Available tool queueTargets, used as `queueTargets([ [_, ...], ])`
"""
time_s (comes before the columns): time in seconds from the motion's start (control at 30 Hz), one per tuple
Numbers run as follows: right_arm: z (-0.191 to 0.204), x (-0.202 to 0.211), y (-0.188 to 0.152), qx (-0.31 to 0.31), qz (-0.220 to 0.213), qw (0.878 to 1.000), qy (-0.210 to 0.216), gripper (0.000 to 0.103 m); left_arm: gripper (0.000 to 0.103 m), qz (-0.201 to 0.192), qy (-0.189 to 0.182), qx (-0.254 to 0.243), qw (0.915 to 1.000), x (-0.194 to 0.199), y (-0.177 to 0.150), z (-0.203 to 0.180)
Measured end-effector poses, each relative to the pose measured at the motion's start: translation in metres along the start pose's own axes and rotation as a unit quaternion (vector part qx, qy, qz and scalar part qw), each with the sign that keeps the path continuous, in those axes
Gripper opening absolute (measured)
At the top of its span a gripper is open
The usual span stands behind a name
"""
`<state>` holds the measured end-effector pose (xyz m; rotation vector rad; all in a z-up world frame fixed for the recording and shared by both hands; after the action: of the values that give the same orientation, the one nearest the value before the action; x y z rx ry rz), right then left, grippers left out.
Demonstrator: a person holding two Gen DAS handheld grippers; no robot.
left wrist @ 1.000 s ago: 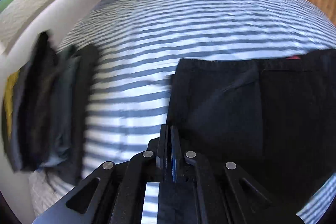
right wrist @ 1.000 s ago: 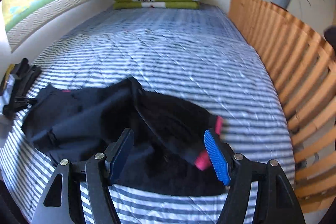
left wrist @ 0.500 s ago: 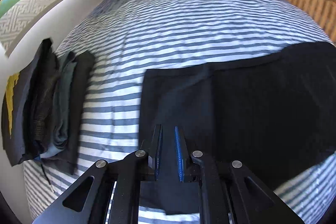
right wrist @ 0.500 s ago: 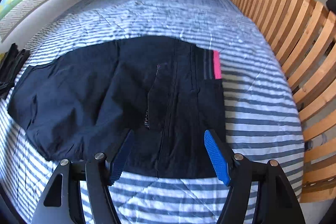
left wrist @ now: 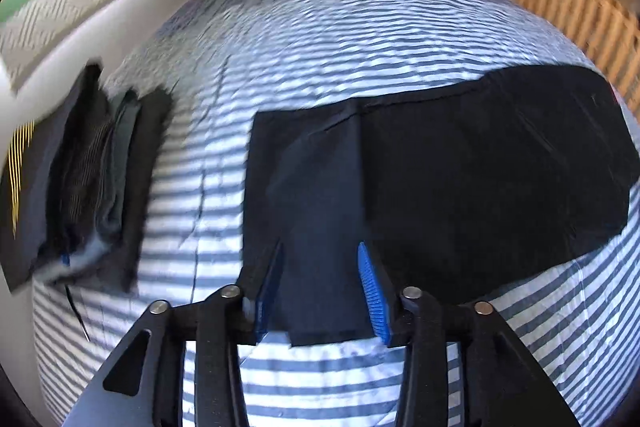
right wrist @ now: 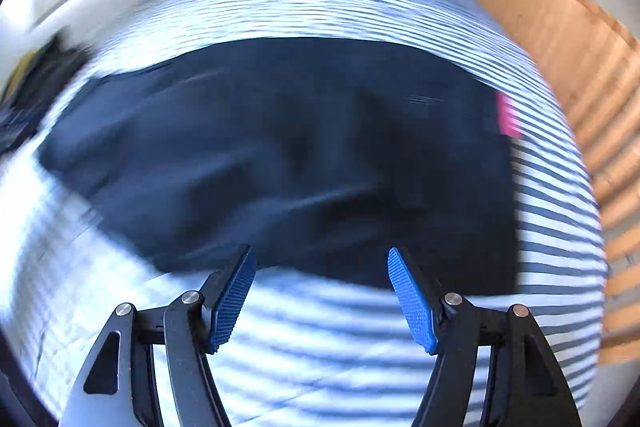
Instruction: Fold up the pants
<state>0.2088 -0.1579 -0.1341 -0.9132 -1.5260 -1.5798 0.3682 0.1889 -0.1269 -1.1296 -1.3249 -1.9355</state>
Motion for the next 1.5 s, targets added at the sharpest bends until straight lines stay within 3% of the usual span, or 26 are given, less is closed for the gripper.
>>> queueTargets([
  [0.1, 0.028, -0.012, -0.008, -0.017, 0.025, 0.999, 0.022, 0.065, 0.053, 0.021, -0.017, 0.043, 0.9987, -0.006, -0.014, 0.03],
  [0.23, 0.038, -0.034, -0.015, -0.051, 0.05, 0.997, 0.0, 0.065, 0.06, 0.041, -0.031, 0.098, 0.9939, -0.012, -0.033, 0.063],
  [0.37, 0.038, -0.041, -0.021, -0.094, 0.062, 0.994, 0.01, 0.065, 0.066, 0.048, -0.082, 0.174, 0.9801, -0.024, -0.043, 0.091],
  [0.43, 0.037, -0.042, -0.018, -0.106, 0.056, 0.993, 0.004, 0.065, 0.066, 0.057, -0.106, 0.183, 0.9758, -0.031, -0.043, 0.089],
  [0.57, 0.031, -0.045, -0.01, -0.137, 0.054, 0.989, 0.006, 0.065, 0.066, 0.062, -0.105, 0.163, 0.979, -0.038, -0.04, 0.073],
  [0.63, 0.03, -0.045, -0.005, -0.133, 0.051, 0.99, -0.002, 0.052, 0.065, 0.057, -0.109, 0.166, 0.9784, -0.037, -0.038, 0.07],
  [0.67, 0.031, -0.044, -0.003, -0.136, 0.051, 0.989, 0.003, 0.034, 0.065, 0.053, -0.111, 0.167, 0.9784, -0.036, -0.038, 0.071],
  [0.7, 0.031, -0.045, 0.003, -0.143, 0.052, 0.988, 0.018, 0.023, 0.065, 0.051, -0.112, 0.166, 0.9784, -0.034, -0.038, 0.07],
  [0.73, 0.027, -0.042, 0.004, -0.15, 0.054, 0.987, 0.029, 0.001, 0.065, 0.05, -0.113, 0.165, 0.9785, -0.032, -0.038, 0.07],
  [0.9, 0.016, -0.02, 0.007, -0.153, 0.023, 0.988, 0.027, 0.001, 0.065, 0.05, -0.118, 0.159, 0.9788, -0.027, -0.04, 0.068],
  [1.03, 0.013, -0.021, 0.009, -0.16, 0.04, 0.985, 0.049, 0.002, 0.064, 0.058, -0.113, 0.167, 0.9778, -0.03, -0.044, 0.073],
  [1.07, 0.013, -0.022, 0.008, -0.159, 0.045, 0.985, 0.053, 0.005, 0.064, 0.059, -0.111, 0.168, 0.9777, -0.031, -0.045, 0.075],
  [1.17, 0.01, -0.025, 0.003, -0.181, 0.053, 0.979, 0.081, 0.042, 0.064, 0.059, -0.111, 0.161, 0.9788, -0.033, -0.045, 0.073],
  [1.4, 0.004, -0.025, 0.002, -0.224, 0.057, 0.967, 0.103, 0.047, 0.064, 0.058, -0.114, 0.156, 0.9795, -0.033, -0.045, 0.072],
  [1.5, 0.009, -0.028, 0.005, -0.247, 0.059, 0.956, 0.145, 0.049, 0.064, 0.056, -0.114, 0.159, 0.979, -0.03, -0.046, 0.075],
])
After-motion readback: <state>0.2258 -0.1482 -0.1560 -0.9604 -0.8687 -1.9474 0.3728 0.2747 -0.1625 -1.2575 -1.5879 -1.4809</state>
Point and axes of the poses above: each gripper's, at about its wrist camera, not at the fingertips, and x roughly against the way its jaws point, z to its left, y to its top, the point moved 1 cm from there along -x, roughly the way its jaws point, and after that the axes turned 8 degrees about -x, right-handed, at the moved point
